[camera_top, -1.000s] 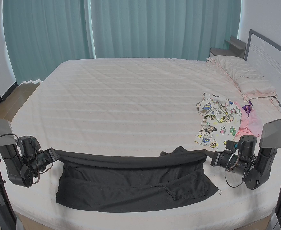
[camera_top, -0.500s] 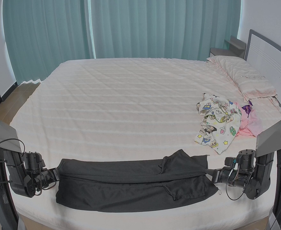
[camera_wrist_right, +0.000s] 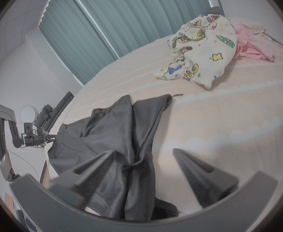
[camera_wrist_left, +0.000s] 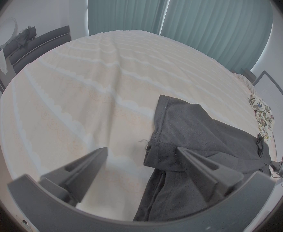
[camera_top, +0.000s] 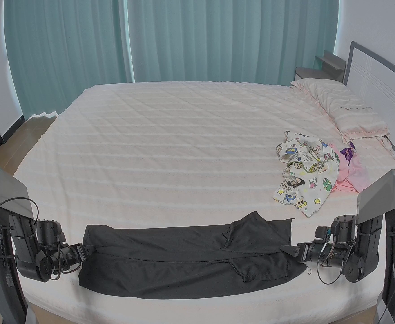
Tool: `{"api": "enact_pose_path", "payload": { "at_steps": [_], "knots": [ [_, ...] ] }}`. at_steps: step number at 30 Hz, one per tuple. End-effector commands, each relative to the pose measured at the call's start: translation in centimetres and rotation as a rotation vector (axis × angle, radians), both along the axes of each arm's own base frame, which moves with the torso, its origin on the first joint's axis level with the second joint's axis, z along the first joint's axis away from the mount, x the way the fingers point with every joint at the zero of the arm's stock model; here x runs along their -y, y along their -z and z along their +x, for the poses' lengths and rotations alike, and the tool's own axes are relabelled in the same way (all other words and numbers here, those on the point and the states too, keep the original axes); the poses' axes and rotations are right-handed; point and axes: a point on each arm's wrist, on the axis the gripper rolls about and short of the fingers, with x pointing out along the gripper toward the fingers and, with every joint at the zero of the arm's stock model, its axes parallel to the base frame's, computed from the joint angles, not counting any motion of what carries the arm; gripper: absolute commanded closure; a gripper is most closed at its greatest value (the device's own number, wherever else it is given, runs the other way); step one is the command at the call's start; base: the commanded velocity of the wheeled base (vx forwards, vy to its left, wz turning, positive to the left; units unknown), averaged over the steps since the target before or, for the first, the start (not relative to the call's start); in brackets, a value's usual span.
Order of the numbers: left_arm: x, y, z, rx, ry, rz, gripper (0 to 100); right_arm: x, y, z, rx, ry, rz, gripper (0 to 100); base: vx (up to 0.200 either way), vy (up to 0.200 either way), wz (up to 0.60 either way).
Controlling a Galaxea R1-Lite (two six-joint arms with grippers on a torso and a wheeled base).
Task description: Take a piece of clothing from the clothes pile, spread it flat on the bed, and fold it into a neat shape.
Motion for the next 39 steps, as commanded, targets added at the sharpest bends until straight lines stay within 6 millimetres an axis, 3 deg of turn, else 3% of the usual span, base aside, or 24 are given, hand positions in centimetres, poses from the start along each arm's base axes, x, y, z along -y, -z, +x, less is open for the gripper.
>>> {"api": "enact_pose_path", "payload": {
  "at_steps": [1,4,6,10,15,17,24,28,31,39],
  "knots": [
    [-0.2,-0.4,-0.7,0.013,-0.013,-0.005,0,0.7,-1.8,0.4,0.066,0.028,0.018,0,0.000,0.000,0.00],
    [-0.6,-0.9,-1.4,0.027,-0.022,-0.017,0,1.0,-2.8,0.5,0.097,0.044,0.028,0,0.000,0.000,0.00],
    [-1.1,-1.8,-2.5,0.061,-0.027,-0.064,0,1.2,-4.3,0.7,0.132,0.070,0.066,0,0.000,0.000,0.00],
    [-2.3,-3.6,-3.7,0.131,-0.077,-0.145,0,0.7,-5.3,0.7,0.146,0.077,0.120,0,0.000,0.000,0.00],
    [-2.8,-5.5,-4.4,0.206,-0.102,-0.254,0,-1.4,-5.6,0.9,0.123,0.038,0.182,0,0.000,0.000,0.00],
    [-2.0,-6.1,-3.9,0.232,-0.112,-0.334,0,-3.1,-5.0,1.3,0.096,0.007,0.222,0,0.000,0.000,0.00],
    [2.8,-5.6,-0.9,0.204,-0.092,-0.587,0,-3.8,-2.0,3.5,0.029,-0.009,0.225,0,0.000,0.000,0.00],
    [3.0,-4.1,-0.3,0.169,-0.115,-0.582,0,-3.4,-1.9,4.6,-0.003,-0.010,0.228,0,0.000,0.000,0.00],
    [2.9,-2.5,-0.2,0.143,-0.133,-0.552,0,-3.7,-2.3,6.8,-0.020,-0.016,0.231,0,0.000,0.000,0.00],
    [3.0,-2.3,-0.6,0.159,-0.128,-0.551,0,-4.5,-2.3,8.9,-0.058,-0.049,0.241,0,0.000,0.000,0.00]
  ]
}}
